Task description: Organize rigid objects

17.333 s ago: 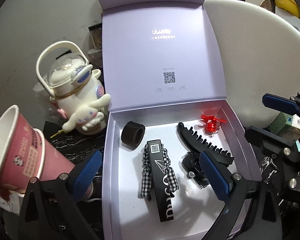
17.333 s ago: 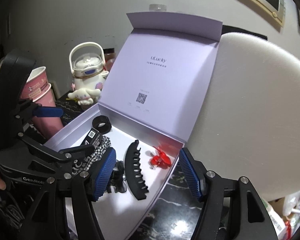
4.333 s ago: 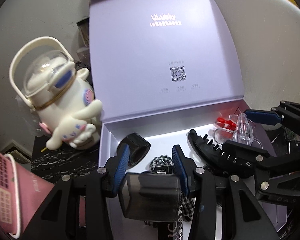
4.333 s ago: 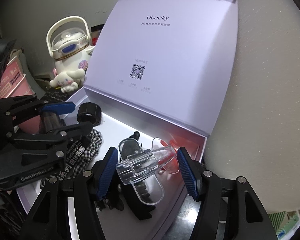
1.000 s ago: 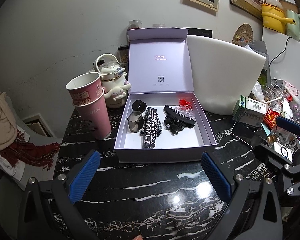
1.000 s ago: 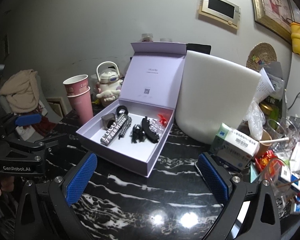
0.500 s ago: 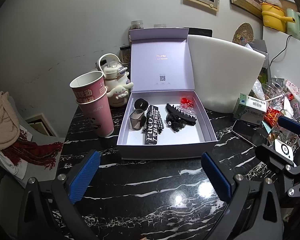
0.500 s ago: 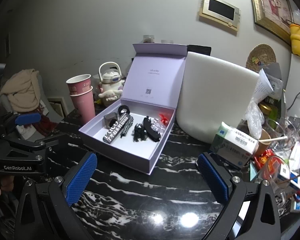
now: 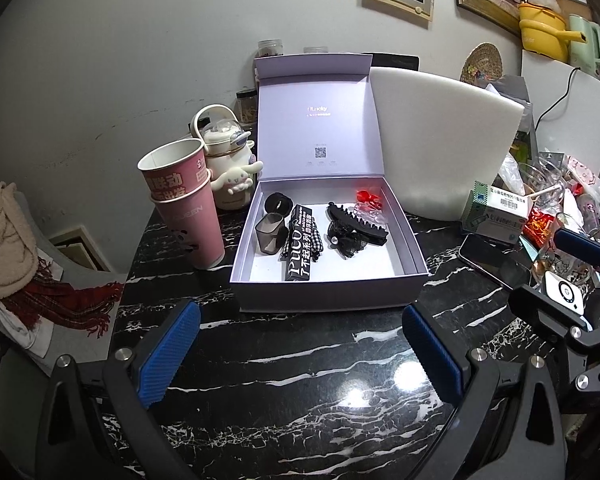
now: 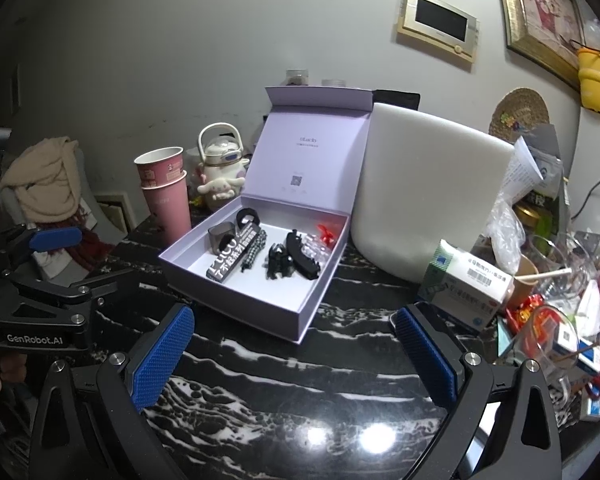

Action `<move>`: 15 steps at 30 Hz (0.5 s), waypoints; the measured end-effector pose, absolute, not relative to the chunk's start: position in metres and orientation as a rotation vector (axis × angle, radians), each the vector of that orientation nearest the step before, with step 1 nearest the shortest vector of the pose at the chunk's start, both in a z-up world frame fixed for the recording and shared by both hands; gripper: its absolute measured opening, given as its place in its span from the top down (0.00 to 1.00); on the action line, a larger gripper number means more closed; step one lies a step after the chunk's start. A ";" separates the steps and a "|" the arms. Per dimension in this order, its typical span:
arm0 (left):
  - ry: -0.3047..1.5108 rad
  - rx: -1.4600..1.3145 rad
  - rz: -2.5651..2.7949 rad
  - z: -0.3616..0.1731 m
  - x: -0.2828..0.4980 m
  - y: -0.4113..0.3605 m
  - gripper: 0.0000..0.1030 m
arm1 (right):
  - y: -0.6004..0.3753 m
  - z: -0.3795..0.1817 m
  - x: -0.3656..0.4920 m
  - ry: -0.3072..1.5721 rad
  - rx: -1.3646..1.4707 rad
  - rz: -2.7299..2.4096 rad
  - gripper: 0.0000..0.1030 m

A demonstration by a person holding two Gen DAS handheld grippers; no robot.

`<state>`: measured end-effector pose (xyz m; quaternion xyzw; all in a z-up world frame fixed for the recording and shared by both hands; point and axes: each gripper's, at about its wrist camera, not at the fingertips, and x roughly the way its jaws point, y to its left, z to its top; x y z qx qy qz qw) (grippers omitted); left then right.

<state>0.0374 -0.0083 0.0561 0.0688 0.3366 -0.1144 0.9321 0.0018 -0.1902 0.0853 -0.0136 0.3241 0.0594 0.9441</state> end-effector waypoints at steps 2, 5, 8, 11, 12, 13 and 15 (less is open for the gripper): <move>0.688 0.141 -0.233 0.056 0.035 -0.008 0.00 | -0.190 0.086 0.001 0.661 -0.029 0.122 0.00; 0.686 0.144 -0.231 0.055 0.032 -0.007 0.00 | -0.188 0.086 -0.002 0.660 -0.030 0.123 0.00; 0.688 0.142 -0.233 0.054 0.031 -0.007 0.00 | -0.187 0.086 -0.003 0.660 -0.027 0.124 0.00; 0.688 0.142 -0.236 0.054 0.030 -0.006 0.00 | -0.187 0.085 -0.005 0.664 -0.023 0.124 0.00; 0.688 0.144 -0.236 0.054 0.029 -0.006 0.00 | -0.187 0.085 -0.006 0.665 -0.023 0.124 0.00; 0.687 0.146 -0.235 0.054 0.029 -0.006 0.00 | -0.187 0.085 -0.006 0.665 -0.023 0.124 0.00; 0.685 0.148 -0.231 0.054 0.028 -0.006 0.00 | -0.187 0.085 -0.007 0.663 -0.023 0.124 0.00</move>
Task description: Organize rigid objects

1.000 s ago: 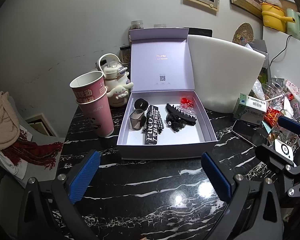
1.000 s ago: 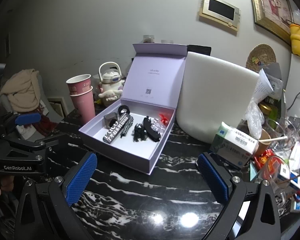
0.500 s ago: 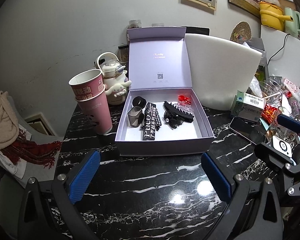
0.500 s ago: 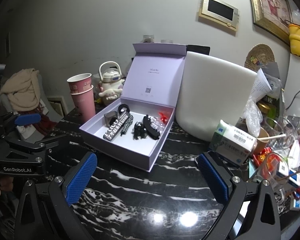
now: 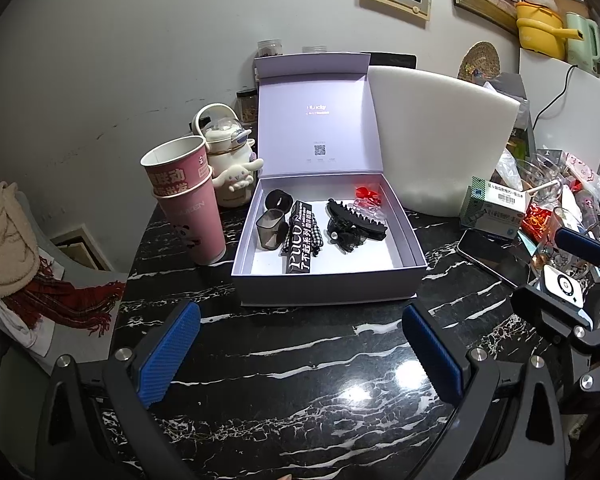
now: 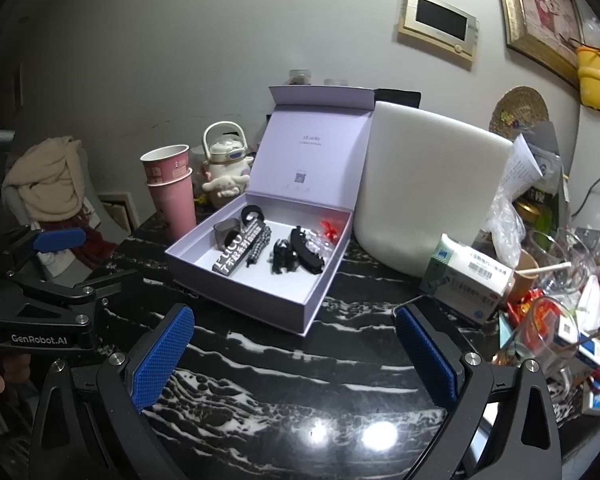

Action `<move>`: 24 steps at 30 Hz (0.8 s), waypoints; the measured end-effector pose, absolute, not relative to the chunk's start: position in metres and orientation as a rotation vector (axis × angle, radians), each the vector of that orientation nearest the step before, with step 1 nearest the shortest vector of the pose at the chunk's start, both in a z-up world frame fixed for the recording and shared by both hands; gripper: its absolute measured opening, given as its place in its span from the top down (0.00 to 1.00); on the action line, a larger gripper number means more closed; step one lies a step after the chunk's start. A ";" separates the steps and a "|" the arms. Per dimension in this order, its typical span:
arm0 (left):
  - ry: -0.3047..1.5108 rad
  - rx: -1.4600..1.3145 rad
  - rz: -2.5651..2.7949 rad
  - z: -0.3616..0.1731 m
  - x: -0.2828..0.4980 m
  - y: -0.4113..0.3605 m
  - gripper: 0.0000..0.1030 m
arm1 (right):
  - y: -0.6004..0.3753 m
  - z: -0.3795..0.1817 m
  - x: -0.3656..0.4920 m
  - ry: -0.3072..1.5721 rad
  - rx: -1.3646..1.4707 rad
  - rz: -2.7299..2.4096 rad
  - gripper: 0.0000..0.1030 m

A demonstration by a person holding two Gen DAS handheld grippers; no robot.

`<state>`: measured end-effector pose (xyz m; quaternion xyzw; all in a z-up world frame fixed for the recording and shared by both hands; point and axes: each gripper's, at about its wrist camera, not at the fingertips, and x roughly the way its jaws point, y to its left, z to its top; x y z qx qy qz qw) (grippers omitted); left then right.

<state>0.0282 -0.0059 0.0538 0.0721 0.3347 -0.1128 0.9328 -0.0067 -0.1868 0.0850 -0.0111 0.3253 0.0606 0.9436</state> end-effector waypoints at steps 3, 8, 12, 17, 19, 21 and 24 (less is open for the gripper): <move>0.687 0.148 -0.230 0.053 0.027 -0.005 0.00 | -0.187 0.085 -0.007 0.664 -0.022 0.124 0.00; 0.685 0.155 -0.233 0.054 0.025 -0.006 0.00 | -0.188 0.084 -0.010 0.663 -0.020 0.122 0.00; 0.679 0.157 -0.238 0.056 0.022 -0.005 0.00 | -0.190 0.086 -0.012 0.660 -0.015 0.119 0.00; 0.686 0.159 -0.250 0.055 0.020 -0.006 0.00 | -0.191 0.086 -0.015 0.657 -0.018 0.118 0.00; 0.689 0.164 -0.250 0.054 0.020 -0.008 0.00 | -0.191 0.086 -0.015 0.658 -0.019 0.117 0.00; 0.690 0.163 -0.251 0.054 0.020 -0.008 0.00 | -0.191 0.086 -0.015 0.660 -0.022 0.115 0.00; 0.694 0.167 -0.251 0.052 0.021 -0.010 0.00 | -0.192 0.085 -0.015 0.665 -0.018 0.111 0.00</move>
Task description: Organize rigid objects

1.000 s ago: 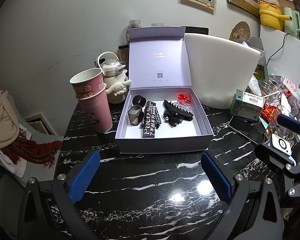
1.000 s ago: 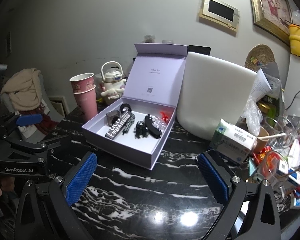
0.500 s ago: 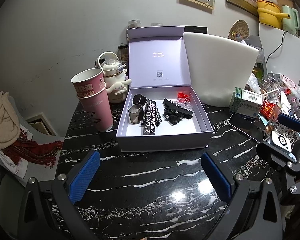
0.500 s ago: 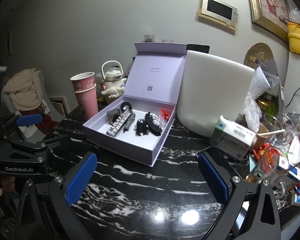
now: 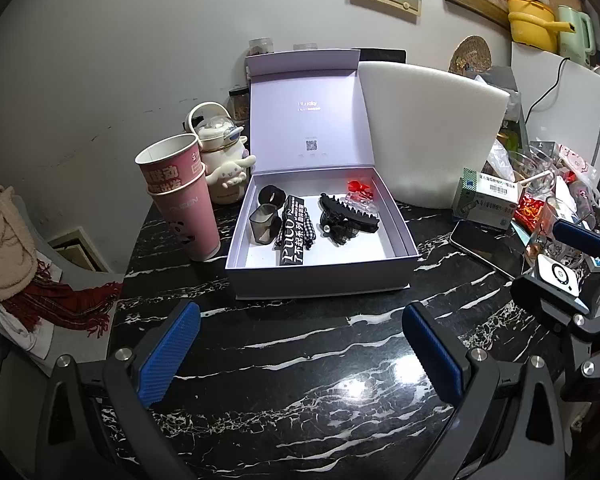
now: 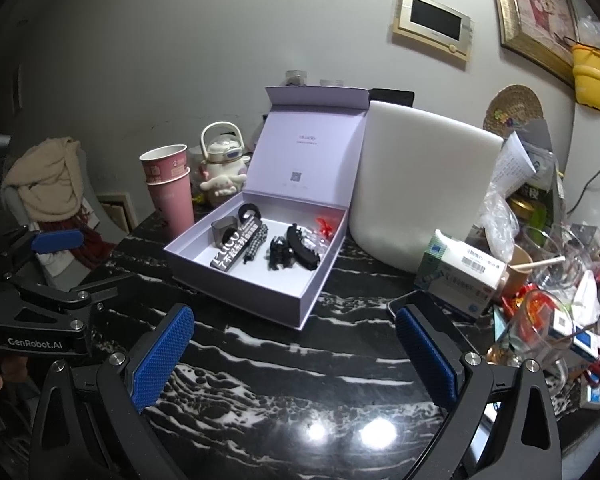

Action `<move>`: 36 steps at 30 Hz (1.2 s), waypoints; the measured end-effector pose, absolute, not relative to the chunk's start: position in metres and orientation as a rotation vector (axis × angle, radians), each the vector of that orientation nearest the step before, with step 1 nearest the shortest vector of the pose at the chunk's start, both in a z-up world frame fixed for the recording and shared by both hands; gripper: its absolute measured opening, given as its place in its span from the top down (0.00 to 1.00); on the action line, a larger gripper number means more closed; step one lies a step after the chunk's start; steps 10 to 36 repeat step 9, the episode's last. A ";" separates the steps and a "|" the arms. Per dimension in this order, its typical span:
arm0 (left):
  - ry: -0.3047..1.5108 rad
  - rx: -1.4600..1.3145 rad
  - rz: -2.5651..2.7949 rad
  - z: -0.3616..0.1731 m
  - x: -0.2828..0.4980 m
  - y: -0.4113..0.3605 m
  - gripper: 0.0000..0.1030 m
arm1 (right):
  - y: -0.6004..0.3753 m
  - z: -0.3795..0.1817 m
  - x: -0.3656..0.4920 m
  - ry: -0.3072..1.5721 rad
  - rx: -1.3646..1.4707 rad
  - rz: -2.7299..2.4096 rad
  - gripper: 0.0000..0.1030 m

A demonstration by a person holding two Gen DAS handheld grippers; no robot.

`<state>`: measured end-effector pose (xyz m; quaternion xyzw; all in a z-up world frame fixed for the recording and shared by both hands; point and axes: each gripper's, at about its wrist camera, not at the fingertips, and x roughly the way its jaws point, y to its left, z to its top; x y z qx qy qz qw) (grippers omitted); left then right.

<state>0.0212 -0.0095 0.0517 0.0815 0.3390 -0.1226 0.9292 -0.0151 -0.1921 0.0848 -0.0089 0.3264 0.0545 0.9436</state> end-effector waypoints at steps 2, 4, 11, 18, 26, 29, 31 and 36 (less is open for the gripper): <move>0.696 0.169 -0.245 0.050 0.022 -0.010 0.00 | -0.193 0.084 -0.015 0.669 -0.017 0.107 0.00; 0.695 0.161 -0.253 0.049 0.022 -0.009 0.00 | -0.193 0.082 -0.014 0.673 -0.016 0.105 0.00; 0.684 0.159 -0.251 0.047 0.020 -0.008 0.00 | -0.194 0.080 -0.013 0.680 -0.016 0.100 0.00; 0.684 0.159 -0.251 0.047 0.020 -0.008 0.00 | -0.194 0.080 -0.013 0.680 -0.016 0.100 0.00; 0.684 0.159 -0.251 0.047 0.020 -0.008 0.00 | -0.194 0.080 -0.013 0.680 -0.016 0.100 0.00; 0.684 0.159 -0.251 0.047 0.020 -0.008 0.00 | -0.194 0.080 -0.013 0.680 -0.016 0.100 0.00; 0.684 0.159 -0.251 0.047 0.020 -0.008 0.00 | -0.194 0.080 -0.013 0.680 -0.016 0.100 0.00; 0.684 0.159 -0.251 0.047 0.020 -0.008 0.00 | -0.194 0.080 -0.013 0.680 -0.016 0.100 0.00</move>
